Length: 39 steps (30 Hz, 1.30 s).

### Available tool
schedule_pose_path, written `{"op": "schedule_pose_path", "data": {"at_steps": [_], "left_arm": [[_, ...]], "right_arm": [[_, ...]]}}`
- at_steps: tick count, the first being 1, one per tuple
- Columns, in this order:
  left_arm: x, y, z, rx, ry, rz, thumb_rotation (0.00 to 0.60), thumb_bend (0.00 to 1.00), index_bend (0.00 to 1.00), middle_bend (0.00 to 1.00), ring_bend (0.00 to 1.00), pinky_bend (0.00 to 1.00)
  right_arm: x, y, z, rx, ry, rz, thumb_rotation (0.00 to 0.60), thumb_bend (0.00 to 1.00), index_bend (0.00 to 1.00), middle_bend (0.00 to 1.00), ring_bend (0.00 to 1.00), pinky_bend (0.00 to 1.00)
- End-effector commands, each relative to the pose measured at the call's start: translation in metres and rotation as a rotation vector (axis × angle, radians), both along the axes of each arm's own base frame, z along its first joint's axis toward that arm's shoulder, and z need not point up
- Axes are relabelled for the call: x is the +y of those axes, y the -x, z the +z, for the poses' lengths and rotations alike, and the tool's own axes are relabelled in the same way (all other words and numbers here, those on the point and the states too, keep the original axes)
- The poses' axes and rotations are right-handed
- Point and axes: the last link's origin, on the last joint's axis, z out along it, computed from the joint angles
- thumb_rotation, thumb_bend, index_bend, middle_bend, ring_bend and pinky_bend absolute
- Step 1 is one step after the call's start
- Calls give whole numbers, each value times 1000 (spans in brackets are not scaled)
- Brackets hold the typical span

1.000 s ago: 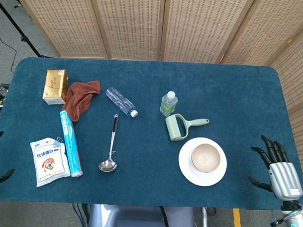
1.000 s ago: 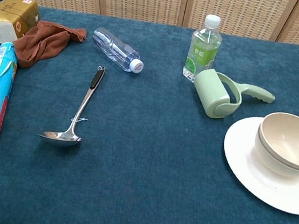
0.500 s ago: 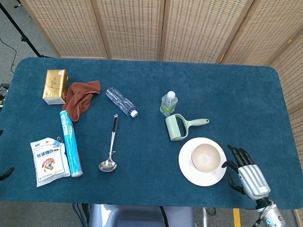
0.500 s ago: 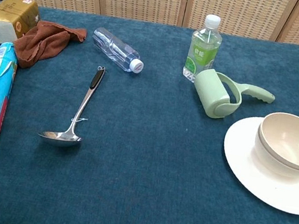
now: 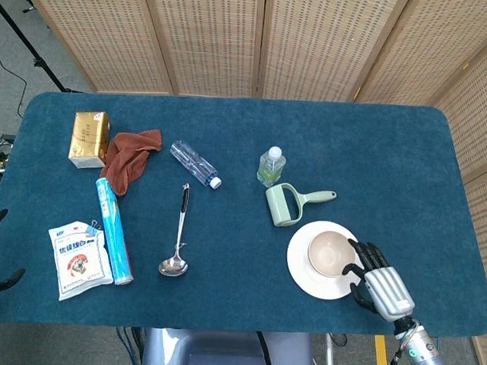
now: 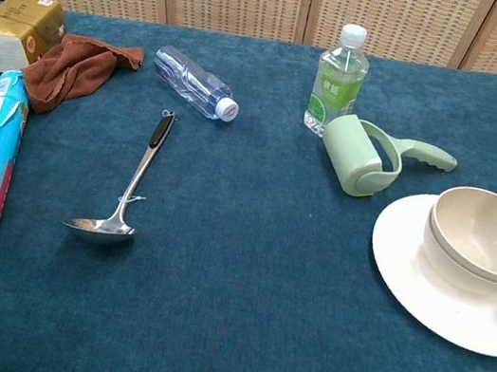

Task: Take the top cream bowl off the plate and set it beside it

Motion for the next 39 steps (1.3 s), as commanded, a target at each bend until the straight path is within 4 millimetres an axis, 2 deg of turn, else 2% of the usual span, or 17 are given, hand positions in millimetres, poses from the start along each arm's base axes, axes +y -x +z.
{"op": "schedule_pose_path", "data": {"at_steps": [1, 18, 28, 34, 39], "left_arm": [[0, 0, 0, 0, 3, 0, 600, 158, 0, 0, 0, 0], [0, 0, 0, 0, 2, 0, 600, 158, 0, 0, 0, 0], [0, 0, 0, -2, 1, 1, 600, 158, 0, 0, 0, 0], [1, 1, 0, -3, 2, 3, 600, 158, 0, 0, 0, 0], [1, 1, 1, -4, 2, 4, 600, 157, 0, 0, 0, 0]], "right_arm": [[-2, -1, -2, 1, 4, 6, 600, 569, 400, 0, 0, 0], [-6, 5, -25, 72, 66, 99, 600, 565, 400, 0, 0, 0], [-7, 13, -36, 64, 53, 101, 600, 381, 400, 0, 0, 0], [-9, 16, -38, 45, 67, 96, 600, 381, 404, 0, 0, 0], [-12, 16, -38, 33, 80, 94, 600, 425, 454, 0, 0, 0]]}}
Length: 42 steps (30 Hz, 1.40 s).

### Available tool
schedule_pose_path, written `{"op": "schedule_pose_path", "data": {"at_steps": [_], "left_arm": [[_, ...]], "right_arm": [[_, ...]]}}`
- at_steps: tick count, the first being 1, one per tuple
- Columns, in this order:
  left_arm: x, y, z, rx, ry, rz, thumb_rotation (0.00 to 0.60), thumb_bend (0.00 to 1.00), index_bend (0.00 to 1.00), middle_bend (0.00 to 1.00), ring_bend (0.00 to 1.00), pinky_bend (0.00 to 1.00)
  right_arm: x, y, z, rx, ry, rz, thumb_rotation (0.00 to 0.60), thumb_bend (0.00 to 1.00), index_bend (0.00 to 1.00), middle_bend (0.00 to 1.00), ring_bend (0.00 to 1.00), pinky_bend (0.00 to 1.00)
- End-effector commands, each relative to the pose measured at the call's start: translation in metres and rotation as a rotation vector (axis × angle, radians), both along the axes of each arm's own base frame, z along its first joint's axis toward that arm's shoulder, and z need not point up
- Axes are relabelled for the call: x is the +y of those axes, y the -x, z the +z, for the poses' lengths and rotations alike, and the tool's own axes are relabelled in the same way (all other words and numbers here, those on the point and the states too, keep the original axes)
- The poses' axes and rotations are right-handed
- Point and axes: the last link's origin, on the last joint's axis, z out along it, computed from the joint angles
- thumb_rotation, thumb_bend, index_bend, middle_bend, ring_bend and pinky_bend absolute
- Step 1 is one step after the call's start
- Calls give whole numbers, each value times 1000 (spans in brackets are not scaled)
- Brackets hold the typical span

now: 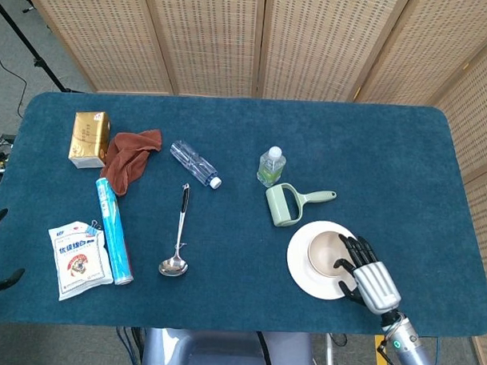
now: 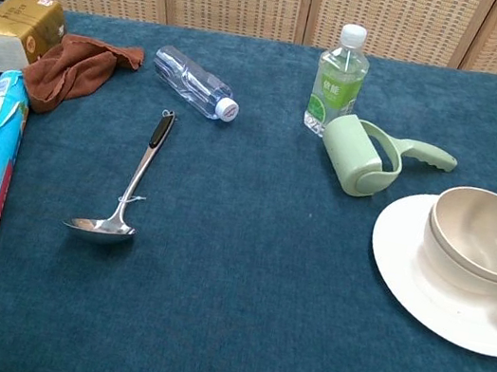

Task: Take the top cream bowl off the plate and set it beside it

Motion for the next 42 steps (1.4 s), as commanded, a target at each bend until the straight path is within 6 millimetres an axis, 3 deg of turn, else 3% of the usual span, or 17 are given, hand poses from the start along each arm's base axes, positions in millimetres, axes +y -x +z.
{"op": "schedule_pose_path", "data": {"at_steps": [1, 12, 22, 28, 42], "left_arm": [[0, 0, 0, 0, -1, 0, 600, 157, 0, 0, 0, 0], [-1, 0, 0, 1, -1, -1, 600, 158, 0, 0, 0, 0], [-1, 0, 1, -3, -3, -1, 600, 158, 0, 0, 0, 0], [-1, 0, 1, -4, -2, -1, 600, 158, 0, 0, 0, 0], [-2, 0, 2, -6, -2, -4, 600, 158, 0, 0, 0, 0]], "right_arm": [[-2, -1, 1, -4, 9, 1, 600, 434, 455, 0, 0, 0], [-2, -4, 4, 3, 4, 0, 600, 467, 480, 0, 0, 0], [-4, -6, 1, 0, 2, 1, 600, 471, 636, 2, 0, 0], [-7, -11, 3, -17, 24, 12, 600, 472, 660, 5, 0, 0], [-18, -49, 32, -71, 98, 120, 600, 479, 682, 17, 0, 0]]}}
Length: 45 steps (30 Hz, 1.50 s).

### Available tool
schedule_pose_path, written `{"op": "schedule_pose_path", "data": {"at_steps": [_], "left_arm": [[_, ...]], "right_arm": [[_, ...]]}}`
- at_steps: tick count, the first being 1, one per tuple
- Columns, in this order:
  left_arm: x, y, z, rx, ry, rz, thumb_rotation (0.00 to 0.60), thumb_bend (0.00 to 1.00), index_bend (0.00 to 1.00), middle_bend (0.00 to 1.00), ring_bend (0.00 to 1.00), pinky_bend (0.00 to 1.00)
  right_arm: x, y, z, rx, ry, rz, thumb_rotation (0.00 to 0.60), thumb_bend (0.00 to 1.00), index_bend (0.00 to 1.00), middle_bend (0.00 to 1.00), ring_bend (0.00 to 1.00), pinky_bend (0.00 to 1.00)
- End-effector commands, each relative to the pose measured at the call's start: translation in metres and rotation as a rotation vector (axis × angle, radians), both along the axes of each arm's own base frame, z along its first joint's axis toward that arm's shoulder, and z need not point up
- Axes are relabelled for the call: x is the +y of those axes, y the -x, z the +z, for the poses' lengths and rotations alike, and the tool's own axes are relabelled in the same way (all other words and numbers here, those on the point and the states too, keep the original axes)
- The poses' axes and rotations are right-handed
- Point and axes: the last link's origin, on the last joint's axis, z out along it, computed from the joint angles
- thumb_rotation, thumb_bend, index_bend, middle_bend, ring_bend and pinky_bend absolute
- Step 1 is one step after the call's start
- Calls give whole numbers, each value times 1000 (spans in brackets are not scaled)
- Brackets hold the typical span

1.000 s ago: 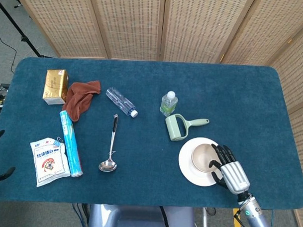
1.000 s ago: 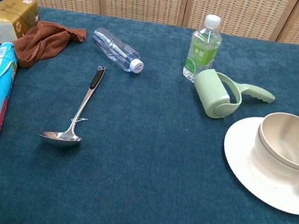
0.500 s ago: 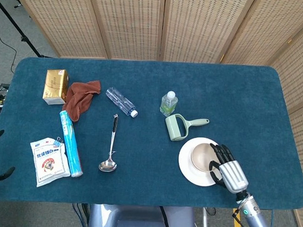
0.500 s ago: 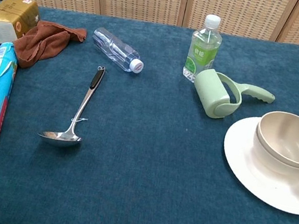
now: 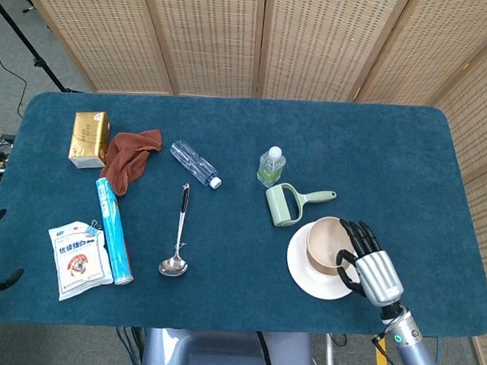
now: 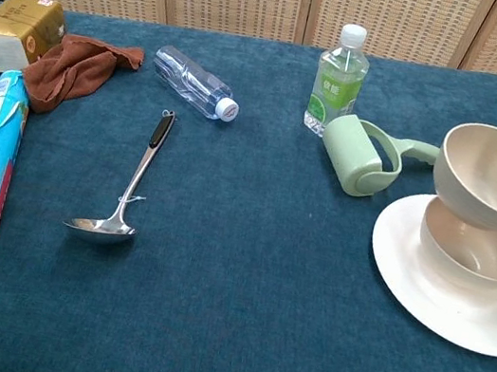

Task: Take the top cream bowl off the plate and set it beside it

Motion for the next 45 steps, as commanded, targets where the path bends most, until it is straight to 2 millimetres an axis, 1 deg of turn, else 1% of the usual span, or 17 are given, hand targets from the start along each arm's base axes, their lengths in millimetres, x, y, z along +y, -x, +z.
{"op": "schedule_pose_path", "data": {"at_steps": [1, 2, 6, 8, 11, 14, 17, 26, 30, 32, 34, 36, 37, 38, 39, 43, 45], "left_arm": [[0, 0, -1, 2, 2, 0, 600, 157, 0, 0, 0, 0], [0, 0, -1, 3, 4, -1, 600, 157, 0, 0, 0, 0], [0, 0, -1, 4, 4, -1, 600, 158, 0, 0, 0, 0], [0, 0, -1, 4, 3, -1, 600, 158, 0, 0, 0, 0], [0, 0, -1, 0, 4, -1, 600, 158, 0, 0, 0, 0], [1, 1, -1, -2, 12, 2, 600, 158, 0, 0, 0, 0], [1, 0, 0, -5, 12, 2, 600, 157, 0, 0, 0, 0], [1, 1, 2, -12, 12, 2, 600, 158, 0, 0, 0, 0], [2, 2, 3, -18, 10, 2, 600, 158, 0, 0, 0, 0], [2, 2, 4, -23, 10, 2, 600, 158, 0, 0, 0, 0], [2, 2, 5, -30, 14, 2, 600, 158, 0, 0, 0, 0], [1, 3, 7, -35, 11, 1, 600, 158, 0, 0, 0, 0], [1, 3, 8, -37, 11, 1, 600, 158, 0, 0, 0, 0], [1, 3, 8, -38, 14, 2, 600, 158, 0, 0, 0, 0], [1, 3, 8, -39, 14, 1, 600, 158, 0, 0, 0, 0], [0, 3, 8, -39, 16, -4, 600, 158, 0, 0, 0, 0], [-1, 2, 8, -38, 14, -5, 600, 158, 0, 0, 0, 0]], "right_arm": [[-6, -14, 2, 4, -8, 45, 600, 484, 682, 17, 0, 0], [-9, -22, 0, -9, -31, 61, 600, 485, 682, 17, 0, 0], [-19, -43, -5, -42, -94, 91, 600, 484, 682, 17, 0, 0], [-26, -56, -12, -38, -117, 120, 600, 486, 685, 18, 0, 0], [-32, -72, -24, -33, -154, 132, 600, 485, 693, 20, 0, 0], [-35, -90, -42, -30, -190, 147, 600, 488, 700, 20, 0, 0], [-34, -103, -60, -23, -218, 154, 600, 485, 702, 21, 0, 0], [-32, -116, -105, 28, -267, 143, 600, 492, 711, 23, 0, 0], [-32, -119, -113, 28, -271, 134, 600, 486, 709, 24, 0, 0], [-32, -120, -116, 29, -270, 130, 600, 446, 605, 14, 0, 0], [-31, -118, -118, 44, -277, 123, 600, 275, 337, 1, 0, 0], [-31, -113, -116, 78, -304, 91, 600, 118, 165, 0, 0, 0], [-31, -114, -112, 84, -301, 87, 600, 69, 103, 0, 0, 0], [-30, -117, -102, 91, -289, 88, 600, 48, 78, 0, 0, 0], [-29, -118, -96, 97, -284, 88, 600, 33, 58, 0, 0, 0], [-27, -125, -68, 104, -241, 102, 600, 28, 54, 0, 0, 0], [-29, -125, -46, 106, -191, 109, 600, 28, 54, 0, 0, 0]]}}
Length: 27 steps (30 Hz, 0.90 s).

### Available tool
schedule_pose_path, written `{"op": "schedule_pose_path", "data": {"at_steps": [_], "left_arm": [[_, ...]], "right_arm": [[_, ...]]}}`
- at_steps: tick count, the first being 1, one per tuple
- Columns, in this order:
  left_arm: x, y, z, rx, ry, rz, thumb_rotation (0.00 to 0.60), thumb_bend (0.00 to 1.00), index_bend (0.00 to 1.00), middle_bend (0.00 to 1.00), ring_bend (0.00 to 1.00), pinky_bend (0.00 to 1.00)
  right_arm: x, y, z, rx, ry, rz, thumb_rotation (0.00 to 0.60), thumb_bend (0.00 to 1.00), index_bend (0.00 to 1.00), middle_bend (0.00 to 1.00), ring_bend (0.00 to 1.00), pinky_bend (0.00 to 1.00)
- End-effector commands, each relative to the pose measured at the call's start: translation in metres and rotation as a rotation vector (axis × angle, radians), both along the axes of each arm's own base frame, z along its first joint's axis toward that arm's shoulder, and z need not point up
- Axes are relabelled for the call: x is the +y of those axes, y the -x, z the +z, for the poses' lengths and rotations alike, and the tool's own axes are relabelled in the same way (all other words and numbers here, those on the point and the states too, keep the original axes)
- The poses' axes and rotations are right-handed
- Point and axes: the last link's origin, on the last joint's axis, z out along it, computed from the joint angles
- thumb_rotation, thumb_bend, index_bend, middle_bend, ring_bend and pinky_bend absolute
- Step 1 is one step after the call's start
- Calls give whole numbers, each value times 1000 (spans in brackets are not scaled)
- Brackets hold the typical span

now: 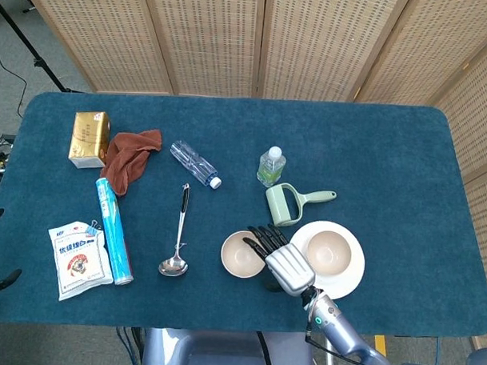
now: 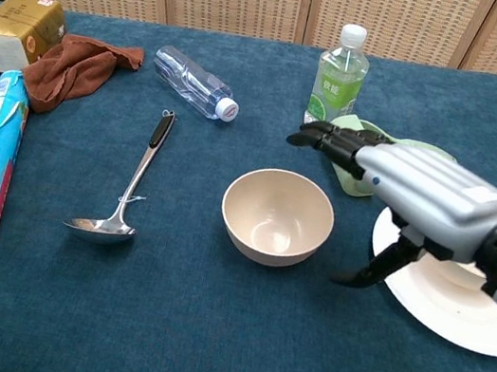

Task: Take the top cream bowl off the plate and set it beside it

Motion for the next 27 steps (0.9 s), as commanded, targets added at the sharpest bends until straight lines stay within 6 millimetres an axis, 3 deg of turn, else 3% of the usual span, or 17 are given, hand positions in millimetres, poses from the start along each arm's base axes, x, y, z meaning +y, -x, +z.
{"op": "schedule_pose_path", "data": {"at_steps": [1, 6, 10, 14, 21, 27], "left_arm": [[-1, 0, 0, 1, 0, -1, 600, 158, 0, 0, 0, 0], [-2, -1, -4, 13, 8, -9, 600, 158, 0, 0, 0, 0], [-3, -4, -11, 33, 34, -42, 600, 158, 0, 0, 0, 0], [-3, -5, -16, 53, 36, -44, 600, 157, 0, 0, 0, 0], [-1, -6, -23, 75, 34, -36, 600, 158, 0, 0, 0, 0], [2, -5, -24, 85, 25, -28, 600, 158, 0, 0, 0, 0]], "right_arm": [[-2, 1, 41, 22, 85, 7, 600, 28, 54, 0, 0, 0], [-11, 22, 90, 60, 204, -15, 600, 24, 54, 0, 0, 0], [-22, 63, 130, 96, 324, -99, 600, 0, 54, 0, 0, 0], [-23, 102, 157, 129, 414, -172, 600, 0, 54, 0, 0, 0], [8, 157, 182, 137, 487, -297, 600, 0, 53, 0, 0, 0], [37, 171, 188, 143, 488, -357, 600, 0, 53, 0, 0, 0]]}}
